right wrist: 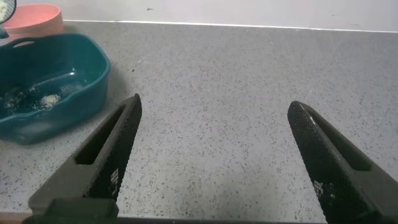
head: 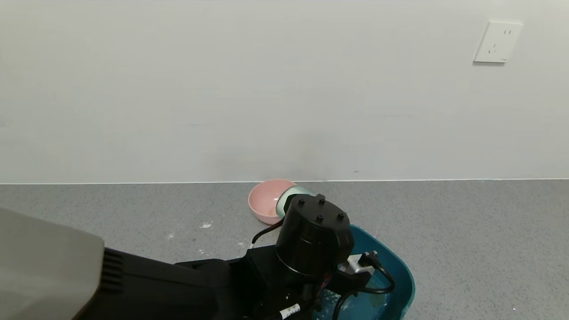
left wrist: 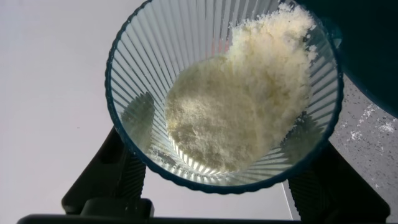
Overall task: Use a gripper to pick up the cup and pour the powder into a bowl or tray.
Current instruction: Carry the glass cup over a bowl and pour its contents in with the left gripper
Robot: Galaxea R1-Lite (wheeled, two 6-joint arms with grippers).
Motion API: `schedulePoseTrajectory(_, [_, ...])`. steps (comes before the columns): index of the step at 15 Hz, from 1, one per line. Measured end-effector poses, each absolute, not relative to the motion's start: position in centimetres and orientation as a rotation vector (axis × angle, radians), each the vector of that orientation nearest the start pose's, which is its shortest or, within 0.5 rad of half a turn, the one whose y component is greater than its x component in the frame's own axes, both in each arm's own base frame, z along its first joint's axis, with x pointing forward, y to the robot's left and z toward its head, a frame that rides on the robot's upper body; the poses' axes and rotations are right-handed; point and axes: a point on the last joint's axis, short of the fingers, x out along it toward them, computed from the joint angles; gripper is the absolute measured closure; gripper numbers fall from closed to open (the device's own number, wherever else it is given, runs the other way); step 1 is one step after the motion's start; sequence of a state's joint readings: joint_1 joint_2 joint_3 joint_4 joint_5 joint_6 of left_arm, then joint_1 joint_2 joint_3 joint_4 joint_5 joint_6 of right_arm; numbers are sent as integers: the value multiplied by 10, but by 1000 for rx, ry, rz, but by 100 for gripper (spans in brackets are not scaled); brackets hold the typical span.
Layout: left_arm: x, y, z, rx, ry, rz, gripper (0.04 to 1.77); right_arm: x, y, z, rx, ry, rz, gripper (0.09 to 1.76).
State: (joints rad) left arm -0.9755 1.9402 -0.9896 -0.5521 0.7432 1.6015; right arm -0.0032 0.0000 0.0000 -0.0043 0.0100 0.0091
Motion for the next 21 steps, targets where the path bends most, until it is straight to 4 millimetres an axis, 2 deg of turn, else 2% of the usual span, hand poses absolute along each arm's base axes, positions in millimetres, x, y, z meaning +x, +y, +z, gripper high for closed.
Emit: schedulePoseTrajectory(21, [203, -294, 134, 2052, 38, -387, 53, -23, 0, 76, 9, -4, 7, 14])
